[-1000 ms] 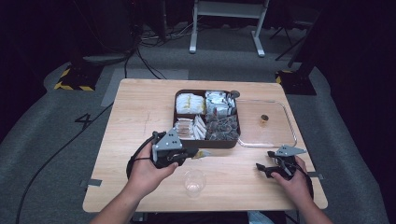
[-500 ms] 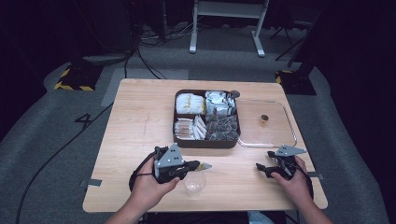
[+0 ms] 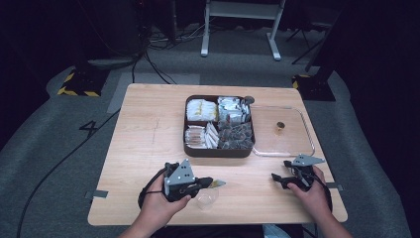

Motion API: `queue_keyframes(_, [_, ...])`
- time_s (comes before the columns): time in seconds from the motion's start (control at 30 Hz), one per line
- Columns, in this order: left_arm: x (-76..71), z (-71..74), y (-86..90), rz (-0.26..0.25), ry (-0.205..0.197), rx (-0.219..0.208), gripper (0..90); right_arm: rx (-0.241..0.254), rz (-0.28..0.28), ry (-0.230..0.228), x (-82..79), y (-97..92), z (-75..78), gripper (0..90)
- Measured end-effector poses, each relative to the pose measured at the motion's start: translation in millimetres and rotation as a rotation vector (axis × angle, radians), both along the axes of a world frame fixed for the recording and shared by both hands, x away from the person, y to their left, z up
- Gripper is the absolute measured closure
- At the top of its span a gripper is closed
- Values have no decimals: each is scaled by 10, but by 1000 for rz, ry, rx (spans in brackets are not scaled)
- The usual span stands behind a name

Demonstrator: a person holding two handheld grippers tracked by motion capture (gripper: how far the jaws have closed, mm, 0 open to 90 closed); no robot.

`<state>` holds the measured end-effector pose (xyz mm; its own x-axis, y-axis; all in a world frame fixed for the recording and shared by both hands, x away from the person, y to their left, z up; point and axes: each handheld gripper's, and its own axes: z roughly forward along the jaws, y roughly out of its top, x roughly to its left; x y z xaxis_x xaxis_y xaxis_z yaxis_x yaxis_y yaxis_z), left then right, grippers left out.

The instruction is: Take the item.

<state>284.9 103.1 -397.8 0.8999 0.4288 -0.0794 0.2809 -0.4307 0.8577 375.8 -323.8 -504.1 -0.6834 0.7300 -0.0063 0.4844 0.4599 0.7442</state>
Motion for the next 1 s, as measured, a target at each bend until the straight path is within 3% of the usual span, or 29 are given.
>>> queue_keyframes(0.37, [4,-80,-6,-8,23,13,896,0,0,0,0,0,0,207])
queue_keyframes(0.4, [1,-80,-7,-5,33,10,862,0,0,0,0,0,0,207])
queue_keyframes(0.47, [-5,-78,-10,3,41,6,706,0,0,0,0,0,0,207])
queue_keyframes(0.57, [-17,-70,-6,15,55,-9,608,0,0,0,0,0,0,207])
queue_keyframes(0.6, [-15,-67,-3,19,48,-12,608,0,0,0,0,0,0,207])
queue_keyframes(0.63, [-6,-64,3,33,37,-12,553,0,0,0,0,0,0,207])
queue_keyframes(0.87, [60,-44,39,52,21,8,480,-2,0,-1,0,0,0,207])
queue_keyframes(1.0, [135,22,169,74,19,12,452,-2,0,-1,0,0,0,207])
